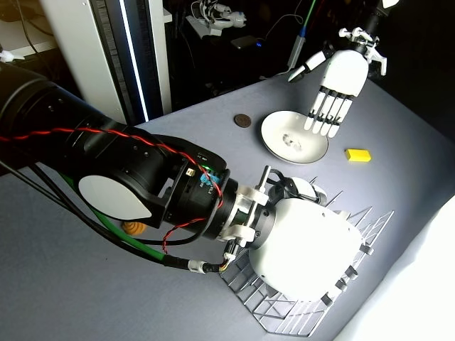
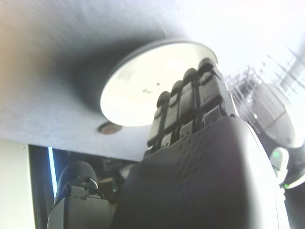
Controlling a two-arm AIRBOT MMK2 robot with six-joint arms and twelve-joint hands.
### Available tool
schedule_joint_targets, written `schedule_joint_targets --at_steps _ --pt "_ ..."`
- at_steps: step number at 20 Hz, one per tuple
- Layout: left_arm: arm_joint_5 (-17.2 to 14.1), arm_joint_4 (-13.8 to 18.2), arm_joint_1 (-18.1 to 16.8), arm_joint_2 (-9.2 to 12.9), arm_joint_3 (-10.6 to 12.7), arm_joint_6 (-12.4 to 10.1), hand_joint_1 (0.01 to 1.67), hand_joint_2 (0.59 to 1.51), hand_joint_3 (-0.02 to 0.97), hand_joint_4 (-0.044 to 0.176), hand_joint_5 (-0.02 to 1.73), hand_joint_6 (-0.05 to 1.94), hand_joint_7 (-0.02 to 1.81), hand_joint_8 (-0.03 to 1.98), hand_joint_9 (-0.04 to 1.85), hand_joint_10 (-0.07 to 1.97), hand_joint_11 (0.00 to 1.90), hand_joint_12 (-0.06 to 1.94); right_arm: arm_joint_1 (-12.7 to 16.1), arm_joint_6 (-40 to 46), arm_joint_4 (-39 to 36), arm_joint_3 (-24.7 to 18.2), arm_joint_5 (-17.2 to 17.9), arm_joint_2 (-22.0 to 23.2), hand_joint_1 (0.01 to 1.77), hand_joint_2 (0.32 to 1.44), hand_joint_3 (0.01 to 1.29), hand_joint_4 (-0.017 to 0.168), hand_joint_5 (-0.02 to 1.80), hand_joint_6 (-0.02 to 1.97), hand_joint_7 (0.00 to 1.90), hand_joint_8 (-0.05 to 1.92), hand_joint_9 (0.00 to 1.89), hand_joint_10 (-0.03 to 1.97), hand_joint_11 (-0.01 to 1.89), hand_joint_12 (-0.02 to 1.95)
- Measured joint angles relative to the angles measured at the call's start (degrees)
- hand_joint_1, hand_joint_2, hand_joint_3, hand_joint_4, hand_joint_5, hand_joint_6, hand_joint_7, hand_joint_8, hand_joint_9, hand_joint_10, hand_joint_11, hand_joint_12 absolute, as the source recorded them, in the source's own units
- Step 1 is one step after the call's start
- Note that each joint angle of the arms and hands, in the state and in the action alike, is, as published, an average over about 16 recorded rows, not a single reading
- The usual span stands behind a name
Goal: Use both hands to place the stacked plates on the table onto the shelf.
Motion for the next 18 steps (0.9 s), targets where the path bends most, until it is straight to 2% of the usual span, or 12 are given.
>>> schedule_joint_targets --at_steps 3,10,18 --pt "0.43 -0.15 0.61 -0.17 0.19 -0.01 0.02 1.018 0.008 0.001 0.02 0.01 0.01 -0.01 0.02 0.01 0.02 -0.02 0.49 -0.26 -0.07 -0.30 -0.19 0.25 1.07 1.01 0.01 -0.006 0.94 0.14 1.06 0.01 1.03 0.05 0.60 1.20" --pt "1.01 -0.34 1.50 -0.49 0.68 -0.01 0.02 1.020 0.008 0.001 0.01 0.01 0.02 -0.01 0.02 0.01 0.02 -0.02 1.70 -2.00 -0.26 -0.94 0.09 0.94 1.02 1.02 0.01 -0.005 0.89 0.14 1.05 0.02 1.02 0.02 0.54 1.15" --pt "1.28 -0.40 2.21 -0.68 0.98 0.00 0.02 1.019 0.008 0.001 0.01 0.01 0.02 -0.01 0.02 0.01 0.02 -0.02 3.46 -5.81 -0.67 -1.21 2.93 1.91 0.92 1.01 0.01 -0.002 0.84 0.04 1.01 0.02 0.98 0.01 0.48 1.11"
